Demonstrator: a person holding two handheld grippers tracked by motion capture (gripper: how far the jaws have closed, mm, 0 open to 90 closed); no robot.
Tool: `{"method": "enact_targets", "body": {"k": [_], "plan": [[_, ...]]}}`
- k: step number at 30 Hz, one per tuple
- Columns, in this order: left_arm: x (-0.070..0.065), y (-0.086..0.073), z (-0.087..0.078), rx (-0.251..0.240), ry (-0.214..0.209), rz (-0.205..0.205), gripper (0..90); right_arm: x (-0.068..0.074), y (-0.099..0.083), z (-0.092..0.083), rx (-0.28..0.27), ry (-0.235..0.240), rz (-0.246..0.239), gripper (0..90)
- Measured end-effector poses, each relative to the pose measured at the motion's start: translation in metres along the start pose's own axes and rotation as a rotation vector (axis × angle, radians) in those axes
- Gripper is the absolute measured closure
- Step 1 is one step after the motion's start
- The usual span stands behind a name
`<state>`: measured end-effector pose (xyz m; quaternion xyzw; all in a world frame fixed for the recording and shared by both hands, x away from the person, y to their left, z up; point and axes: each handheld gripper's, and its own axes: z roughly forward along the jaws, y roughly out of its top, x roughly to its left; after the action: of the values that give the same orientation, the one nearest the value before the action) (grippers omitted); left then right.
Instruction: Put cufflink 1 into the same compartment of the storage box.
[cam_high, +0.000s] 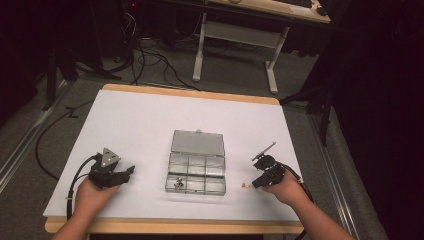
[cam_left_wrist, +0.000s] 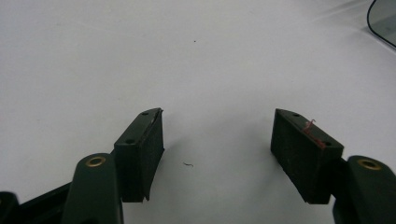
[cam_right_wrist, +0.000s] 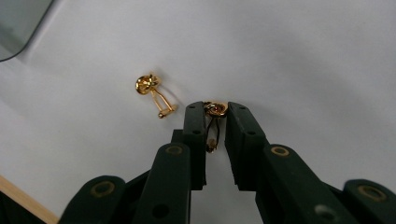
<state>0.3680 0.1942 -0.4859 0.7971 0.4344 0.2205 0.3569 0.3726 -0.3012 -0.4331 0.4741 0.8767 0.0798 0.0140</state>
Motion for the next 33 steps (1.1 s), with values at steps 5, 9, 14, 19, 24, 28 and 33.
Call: {"method": "enact_targets", "body": {"k": [5, 9, 14, 19, 24, 28, 33], "plan": [[0.000, 0.000, 0.000, 0.000, 0.002, -0.002, 35.0, 0.005, 0.002, -0.006, -0.006, 0.007, -0.016, 79.4], [0.000, 0.000, 0.000, 0.001, 0.002, 0.000, 35.1, 0.009, 0.004, -0.013, -0.001, 0.013, -0.021, 79.4], [0.000, 0.000, 0.000, 0.001, 0.002, 0.001, 35.2, 0.012, 0.006, -0.018, -0.010, 0.023, -0.041, 79.4], [0.000, 0.000, 0.000, 0.000, 0.001, 0.000, 35.2, 0.018, 0.011, -0.025, -0.009, 0.029, -0.054, 79.4], [0.000, 0.000, 0.000, -0.003, 0.004, -0.001, 35.7, 0.027, 0.018, -0.030, -0.021, 0.044, -0.074, 79.4], [-0.001, 0.000, 0.000, -0.006, 0.005, 0.002, 35.7, 0.034, 0.023, -0.031, -0.016, 0.047, -0.099, 79.4], [-0.001, 0.000, 0.000, -0.006, 0.005, 0.002, 35.7, 0.042, 0.028, -0.032, -0.004, 0.057, -0.071, 79.4]]}}
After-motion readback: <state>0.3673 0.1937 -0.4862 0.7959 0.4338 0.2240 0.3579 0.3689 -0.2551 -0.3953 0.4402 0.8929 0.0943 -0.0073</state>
